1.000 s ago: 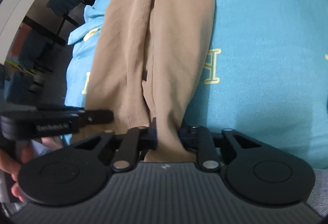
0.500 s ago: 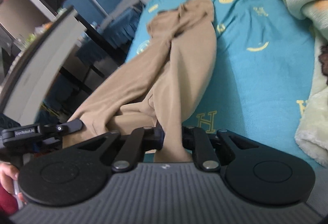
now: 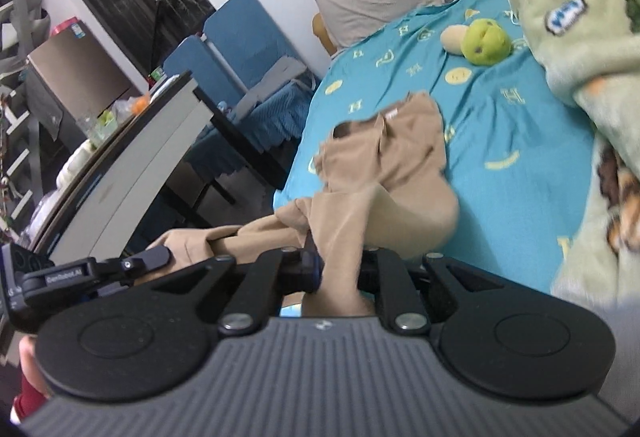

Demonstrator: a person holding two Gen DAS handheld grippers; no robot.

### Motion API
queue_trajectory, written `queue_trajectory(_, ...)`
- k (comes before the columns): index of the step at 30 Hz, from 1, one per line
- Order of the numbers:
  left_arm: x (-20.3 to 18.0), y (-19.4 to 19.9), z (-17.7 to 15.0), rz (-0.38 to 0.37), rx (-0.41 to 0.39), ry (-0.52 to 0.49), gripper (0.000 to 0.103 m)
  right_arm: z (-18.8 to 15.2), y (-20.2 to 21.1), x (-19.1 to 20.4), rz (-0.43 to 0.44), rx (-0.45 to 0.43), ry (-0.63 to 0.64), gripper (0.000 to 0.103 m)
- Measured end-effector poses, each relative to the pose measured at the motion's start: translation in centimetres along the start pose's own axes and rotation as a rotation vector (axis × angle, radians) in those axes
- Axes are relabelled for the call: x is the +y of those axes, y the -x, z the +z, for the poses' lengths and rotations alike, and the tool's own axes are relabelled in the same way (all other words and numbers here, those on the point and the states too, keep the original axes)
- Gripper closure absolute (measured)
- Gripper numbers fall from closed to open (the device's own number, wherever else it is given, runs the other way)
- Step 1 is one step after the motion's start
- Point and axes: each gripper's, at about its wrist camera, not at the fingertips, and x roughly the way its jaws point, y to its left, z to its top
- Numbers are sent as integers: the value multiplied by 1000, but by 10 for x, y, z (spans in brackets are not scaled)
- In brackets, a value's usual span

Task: Fold clothes
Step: 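Fold the hem end up toward the collar with the left gripper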

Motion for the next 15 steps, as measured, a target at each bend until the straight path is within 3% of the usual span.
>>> queue_trajectory(7,32,-91,39,150,-29,-69,96,53,-96,-16,-62,14,36,90)
queue_trajectory(15,91,-202,51,303,9,-155,95,52,-216,-64,-156,78,32,90)
